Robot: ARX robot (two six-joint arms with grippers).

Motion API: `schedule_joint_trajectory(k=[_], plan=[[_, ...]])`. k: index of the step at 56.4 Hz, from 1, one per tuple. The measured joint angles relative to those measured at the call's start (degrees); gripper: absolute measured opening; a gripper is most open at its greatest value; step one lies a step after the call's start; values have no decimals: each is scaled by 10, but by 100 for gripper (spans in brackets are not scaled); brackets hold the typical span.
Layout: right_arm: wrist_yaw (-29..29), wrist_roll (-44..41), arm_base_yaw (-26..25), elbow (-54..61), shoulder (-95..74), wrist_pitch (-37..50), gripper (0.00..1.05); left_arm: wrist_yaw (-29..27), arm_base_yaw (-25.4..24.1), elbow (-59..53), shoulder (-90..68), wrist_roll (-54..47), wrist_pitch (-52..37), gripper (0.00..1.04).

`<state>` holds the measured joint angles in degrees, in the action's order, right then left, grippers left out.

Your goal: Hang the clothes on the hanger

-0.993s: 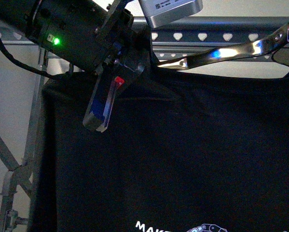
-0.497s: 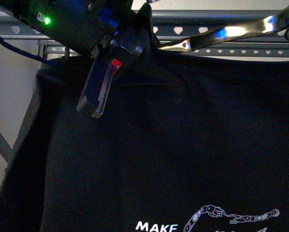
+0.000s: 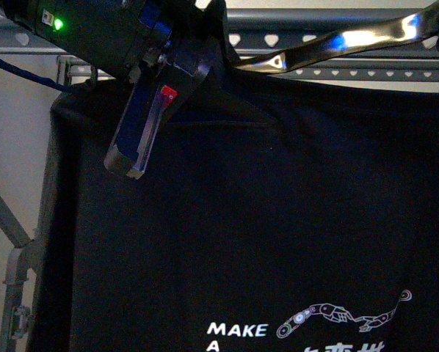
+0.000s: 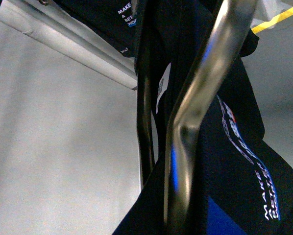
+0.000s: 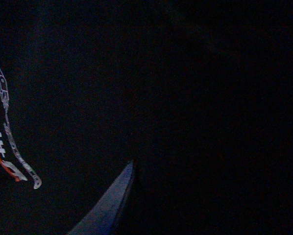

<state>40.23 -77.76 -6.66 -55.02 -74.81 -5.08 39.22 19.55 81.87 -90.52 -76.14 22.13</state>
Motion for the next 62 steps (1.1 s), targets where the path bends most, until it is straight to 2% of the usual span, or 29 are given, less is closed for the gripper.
schedule_joint_trajectory(k=[5,9,17,20,28,35,38,42,49,54,56,59,62], plan=[[9,1,-5,0,2,-10,10,0,0,-3,0,-3,-11,4],[17,5,-9,0,2,-17,9,0,0,-5,0,-2,-16,7],[34,35,-26,0,0,-47,8,-5,-3,-10,5,1,-19,37],[39,52,-35,0,-6,-73,8,-7,-8,-19,7,12,-39,52],[39,63,-51,0,-24,-137,8,-2,-17,-32,9,77,-120,71],[23,94,-81,-7,-70,-181,4,8,-54,-47,29,270,-283,100],[20,123,-97,-7,-84,-173,4,-2,-85,-59,49,381,-371,98],[24,156,-110,-8,-91,-161,4,-17,-120,-80,72,473,-451,98],[30,244,-132,-22,-97,-130,4,-57,-186,-130,129,620,-534,98],[51,317,-147,-37,-97,-106,4,-125,-231,-170,179,691,-534,98],[63,364,-154,-46,-97,-100,4,-147,-254,-191,210,737,-502,98],[60,435,-167,-70,-99,-93,4,-151,-295,-258,287,780,-436,98],[48,475,-175,-91,-107,-93,4,-123,-311,-310,347,809,-393,98]])
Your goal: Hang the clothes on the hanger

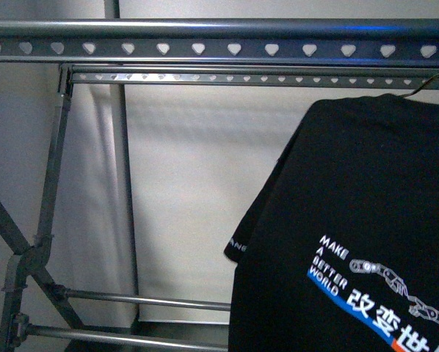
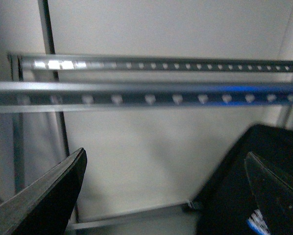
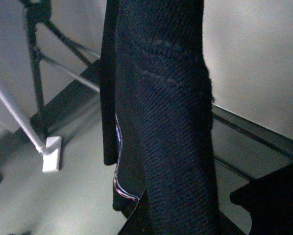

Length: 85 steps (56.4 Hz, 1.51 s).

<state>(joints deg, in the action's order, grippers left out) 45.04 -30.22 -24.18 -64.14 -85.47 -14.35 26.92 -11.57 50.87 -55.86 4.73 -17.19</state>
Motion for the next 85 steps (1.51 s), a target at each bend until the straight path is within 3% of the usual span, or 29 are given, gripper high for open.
schedule_joint_trajectory(k=[3,9,13,22,32,38,47,57,58,61,64,67,76,82,85], plan=[[-15,39,-6,-24,-11,0,4,22,-6,-57,69,20,27,98],[-32,115,-10,-82,-43,-8,4,-189,83,-166,260,-12,216,78],[-52,160,-7,-129,-74,-22,4,-251,113,-245,374,-33,252,62],[-115,205,16,-192,-119,-32,4,-269,115,-319,424,-38,229,34],[-138,217,50,-162,-135,-11,4,-269,116,-372,457,-43,208,3],[-136,224,63,-88,-121,46,5,-269,116,-402,475,-44,199,4],[-167,234,69,44,-72,214,31,-269,116,-428,493,-44,190,4],[-191,237,61,234,57,569,63,-269,116,-450,508,-44,184,4],[-190,245,58,270,98,641,70,-269,116,-454,510,-44,183,4],[-181,261,56,329,173,730,82,-269,116,-459,515,-44,181,4],[-159,267,59,385,241,733,94,-269,116,-465,519,-44,180,4],[-145,265,70,427,279,707,99,-270,116,-468,522,-44,179,4],[-170,253,108,577,279,699,97,-269,116,-478,531,-44,179,4],[-192,263,110,597,237,702,97,-269,116,-495,553,-44,175,4],[-268,276,127,600,250,692,89,-270,116,-495,553,-45,174,4]])
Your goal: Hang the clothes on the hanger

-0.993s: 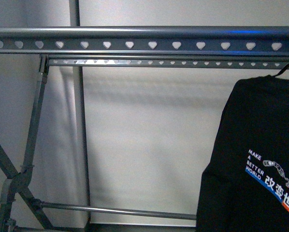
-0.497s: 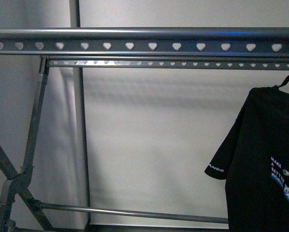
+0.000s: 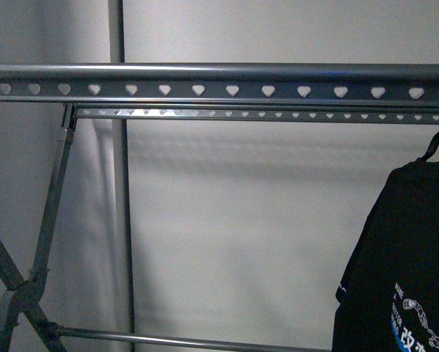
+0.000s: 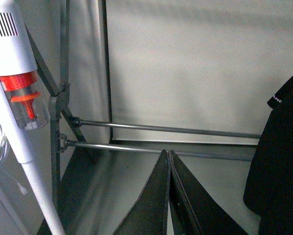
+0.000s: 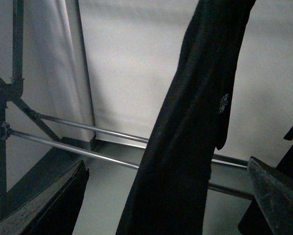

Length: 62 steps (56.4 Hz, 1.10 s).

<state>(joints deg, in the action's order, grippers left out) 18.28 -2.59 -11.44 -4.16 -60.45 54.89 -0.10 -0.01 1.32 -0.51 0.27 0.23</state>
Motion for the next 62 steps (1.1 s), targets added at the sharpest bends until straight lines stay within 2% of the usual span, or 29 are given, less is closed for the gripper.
schedule_joint_trajectory(k=[6,8,15,19,23,27,62], plan=[[-96,13,26,12,56,-38,70,1,0,0,3,0,0,4],[-103,14,30,14,68,-48,66,1,0,0,3,0,0,4],[-122,17,51,29,141,-108,39,1,0,0,3,0,0,4],[-132,18,60,33,172,-133,27,1,0,0,3,0,0,4],[-176,19,92,35,203,-162,15,1,0,0,3,0,0,4],[-178,19,110,37,239,-194,1,1,0,0,3,0,0,4],[-182,20,112,38,440,-382,2,1,0,0,3,0,0,4]])
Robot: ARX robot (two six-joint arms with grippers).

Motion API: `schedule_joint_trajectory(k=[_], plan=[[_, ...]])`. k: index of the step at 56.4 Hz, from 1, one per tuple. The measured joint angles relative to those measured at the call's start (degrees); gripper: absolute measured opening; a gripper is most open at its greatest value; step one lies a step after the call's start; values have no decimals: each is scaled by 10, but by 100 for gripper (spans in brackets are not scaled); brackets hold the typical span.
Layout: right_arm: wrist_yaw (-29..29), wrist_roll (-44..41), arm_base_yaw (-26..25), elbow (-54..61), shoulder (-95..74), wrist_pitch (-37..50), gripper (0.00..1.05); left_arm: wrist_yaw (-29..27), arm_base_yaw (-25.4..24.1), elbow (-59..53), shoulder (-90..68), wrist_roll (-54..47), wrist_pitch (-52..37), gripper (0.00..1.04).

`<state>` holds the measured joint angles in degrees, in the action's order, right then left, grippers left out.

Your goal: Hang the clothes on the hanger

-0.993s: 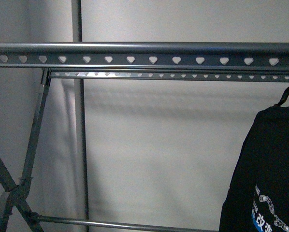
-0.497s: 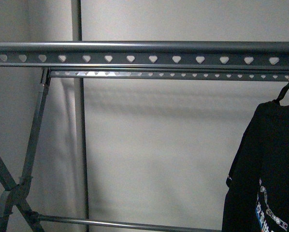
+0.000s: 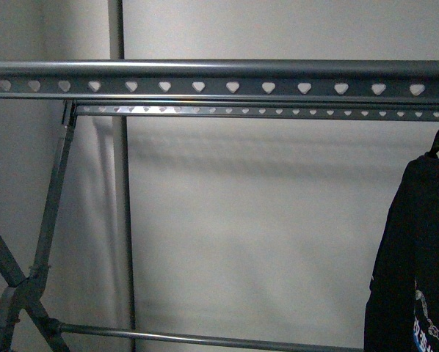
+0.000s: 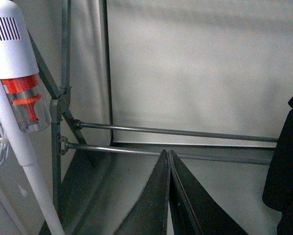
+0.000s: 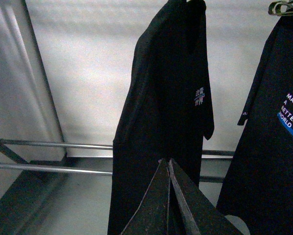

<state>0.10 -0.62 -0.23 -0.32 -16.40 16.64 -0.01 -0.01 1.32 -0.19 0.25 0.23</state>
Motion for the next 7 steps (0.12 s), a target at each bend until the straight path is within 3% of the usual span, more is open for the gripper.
schedule_joint_trajectory(k=[5,7], plan=[[0,0,0,0,21,-21,2,0,0,0,0,0,0,4],[0,0,0,0,25,-24,8,0,0,0,0,0,0,4]])
